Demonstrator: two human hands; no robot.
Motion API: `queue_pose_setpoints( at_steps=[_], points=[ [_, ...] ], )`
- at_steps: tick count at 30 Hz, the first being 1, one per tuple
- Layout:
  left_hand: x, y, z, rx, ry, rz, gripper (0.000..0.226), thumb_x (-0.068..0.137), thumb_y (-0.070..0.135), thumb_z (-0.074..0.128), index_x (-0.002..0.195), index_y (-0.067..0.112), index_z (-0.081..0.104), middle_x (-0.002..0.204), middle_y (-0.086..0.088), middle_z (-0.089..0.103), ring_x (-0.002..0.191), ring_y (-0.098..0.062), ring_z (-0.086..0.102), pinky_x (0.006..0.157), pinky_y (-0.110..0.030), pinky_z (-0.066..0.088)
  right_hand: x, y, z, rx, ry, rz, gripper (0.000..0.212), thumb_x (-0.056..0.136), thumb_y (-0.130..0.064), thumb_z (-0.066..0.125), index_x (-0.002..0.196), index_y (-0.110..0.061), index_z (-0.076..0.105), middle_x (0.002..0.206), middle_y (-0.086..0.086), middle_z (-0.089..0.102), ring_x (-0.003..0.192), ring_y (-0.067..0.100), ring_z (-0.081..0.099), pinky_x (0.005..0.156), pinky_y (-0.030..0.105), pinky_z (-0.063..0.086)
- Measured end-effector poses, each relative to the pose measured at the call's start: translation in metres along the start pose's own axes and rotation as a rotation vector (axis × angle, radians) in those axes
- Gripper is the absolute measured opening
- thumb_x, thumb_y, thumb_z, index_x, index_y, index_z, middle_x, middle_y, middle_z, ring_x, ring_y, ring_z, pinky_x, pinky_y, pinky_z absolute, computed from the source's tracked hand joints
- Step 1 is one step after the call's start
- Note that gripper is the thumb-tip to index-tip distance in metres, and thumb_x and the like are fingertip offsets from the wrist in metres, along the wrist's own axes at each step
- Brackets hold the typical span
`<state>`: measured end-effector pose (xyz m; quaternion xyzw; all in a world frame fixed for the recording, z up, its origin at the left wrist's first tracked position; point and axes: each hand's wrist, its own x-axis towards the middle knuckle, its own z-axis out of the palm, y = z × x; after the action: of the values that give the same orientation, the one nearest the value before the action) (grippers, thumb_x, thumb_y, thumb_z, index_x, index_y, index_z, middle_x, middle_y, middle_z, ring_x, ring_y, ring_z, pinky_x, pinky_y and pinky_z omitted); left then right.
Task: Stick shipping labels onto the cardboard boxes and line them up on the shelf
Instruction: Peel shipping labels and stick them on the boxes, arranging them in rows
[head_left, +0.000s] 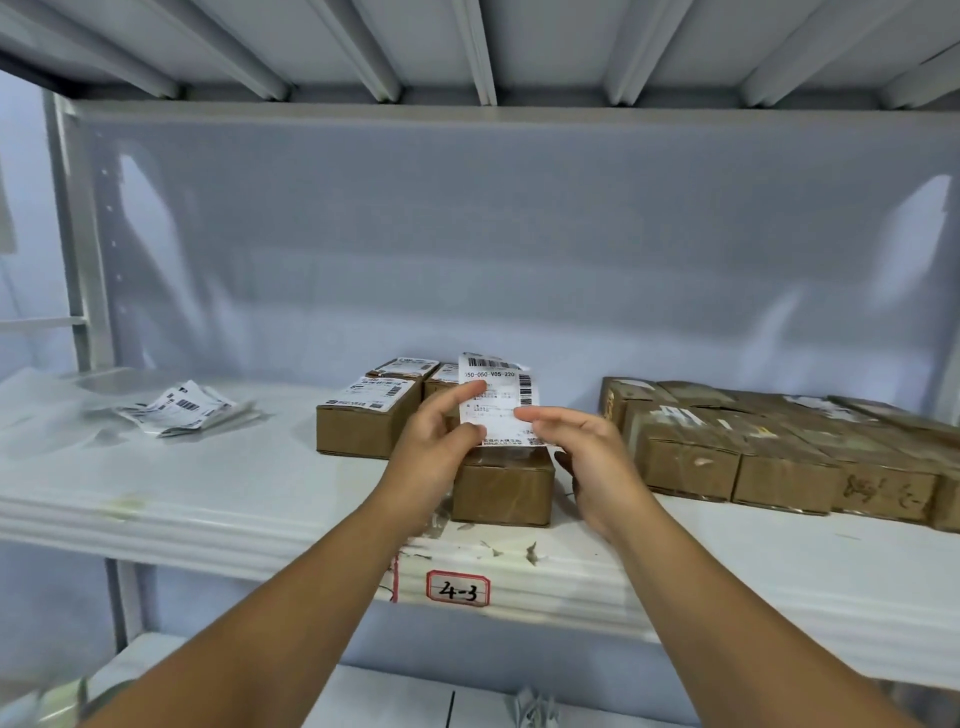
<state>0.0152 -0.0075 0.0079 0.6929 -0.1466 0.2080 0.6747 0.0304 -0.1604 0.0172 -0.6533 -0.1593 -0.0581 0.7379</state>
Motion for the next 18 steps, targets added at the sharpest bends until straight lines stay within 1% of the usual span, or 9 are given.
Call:
queue_pose_setpoints(
  at_steps=[1,2,3,5,8,9,11,15,18],
  points=[
    [-0.0007,-0.0014,0.0004,0.011,0.013,0.008,0.043,0.089,-0.001,0.050,0.123,0.025,0.058,0.113,0.008,0.060,0.096,-0.004,0.058,0.083,-0.016,0.047,-0.0003,0.0013,-0.0003,-0.023,-0.006,-0.020,0.025,0.086,0.000,0.058,0.086,-0.017,0.075,0.101,0.002,0.072,0.097,0.013,0.063,0.072,0.016,0.044],
    [-0.0013,-0.0024,0.0003,0.025,0.020,0.018,0.044,0.089,0.000,0.050,0.124,0.024,0.057,0.112,0.006,0.059,0.096,-0.005,0.057,0.085,-0.020,0.046,-0.0009,0.0017,-0.0002,-0.032,-0.007,-0.031,0.025,0.086,0.001,0.058,0.086,-0.017,0.075,0.103,0.003,0.072,0.097,0.013,0.063,0.072,0.015,0.044],
    [-0.0014,-0.0037,0.0005,0.052,0.021,0.032,0.045,0.089,-0.001,0.051,0.126,0.024,0.056,0.115,0.006,0.058,0.100,-0.006,0.056,0.089,-0.023,0.045,-0.0013,0.0021,0.0000,-0.023,-0.002,-0.029,0.025,0.086,0.002,0.058,0.087,-0.016,0.075,0.104,0.004,0.072,0.095,0.014,0.064,0.071,0.015,0.045],
    [-0.0016,-0.0052,0.0015,0.111,0.010,0.064,0.049,0.088,-0.004,0.050,0.129,0.023,0.054,0.128,0.006,0.054,0.111,-0.006,0.055,0.097,-0.026,0.045,-0.0015,0.0027,0.0000,0.016,0.006,-0.015,0.024,0.086,0.004,0.057,0.090,-0.013,0.074,0.104,0.007,0.071,0.092,0.016,0.065,0.067,0.015,0.048],
    [-0.0014,-0.0063,0.0017,0.141,0.004,0.085,0.054,0.086,-0.007,0.049,0.130,0.023,0.053,0.132,0.006,0.051,0.114,-0.006,0.054,0.096,-0.026,0.046,-0.0026,0.0019,0.0008,0.011,0.008,0.003,0.025,0.086,0.005,0.056,0.094,-0.012,0.074,0.103,0.006,0.071,0.086,0.013,0.066,0.058,0.013,0.048],
    [-0.0007,-0.0075,0.0012,0.146,0.003,0.083,0.054,0.086,-0.007,0.050,0.130,0.024,0.053,0.132,0.006,0.051,0.114,-0.007,0.055,0.095,-0.025,0.046,-0.0028,0.0024,0.0011,0.004,0.007,0.004,0.026,0.086,0.006,0.056,0.094,-0.012,0.073,0.102,0.006,0.071,0.085,0.012,0.065,0.058,0.014,0.049],
    [0.0003,-0.0085,0.0001,0.138,-0.002,0.070,0.054,0.086,-0.007,0.051,0.132,0.022,0.052,0.131,0.006,0.052,0.111,-0.008,0.056,0.091,-0.024,0.047,-0.0032,0.0025,0.0014,0.001,0.005,-0.009,0.027,0.085,0.008,0.055,0.091,-0.012,0.073,0.102,0.008,0.071,0.085,0.014,0.066,0.064,0.017,0.050],
    [0.0009,-0.0095,-0.0004,0.127,-0.007,0.070,0.053,0.087,-0.006,0.052,0.135,0.018,0.049,0.131,0.007,0.052,0.110,-0.007,0.057,0.094,-0.026,0.048,-0.0031,0.0032,0.0014,-0.024,-0.008,-0.018,0.030,0.084,0.010,0.055,0.088,-0.015,0.071,0.100,0.008,0.070,0.082,0.015,0.065,0.067,0.021,0.051],
    [0.0018,-0.0097,-0.0008,0.116,-0.013,0.074,0.054,0.087,-0.008,0.051,0.135,0.017,0.049,0.131,0.007,0.051,0.110,-0.006,0.057,0.092,-0.023,0.048,-0.0033,0.0042,0.0014,-0.014,-0.023,-0.022,0.030,0.084,0.010,0.055,0.090,-0.014,0.070,0.098,0.009,0.069,0.081,0.015,0.065,0.069,0.022,0.054]
  ],
)
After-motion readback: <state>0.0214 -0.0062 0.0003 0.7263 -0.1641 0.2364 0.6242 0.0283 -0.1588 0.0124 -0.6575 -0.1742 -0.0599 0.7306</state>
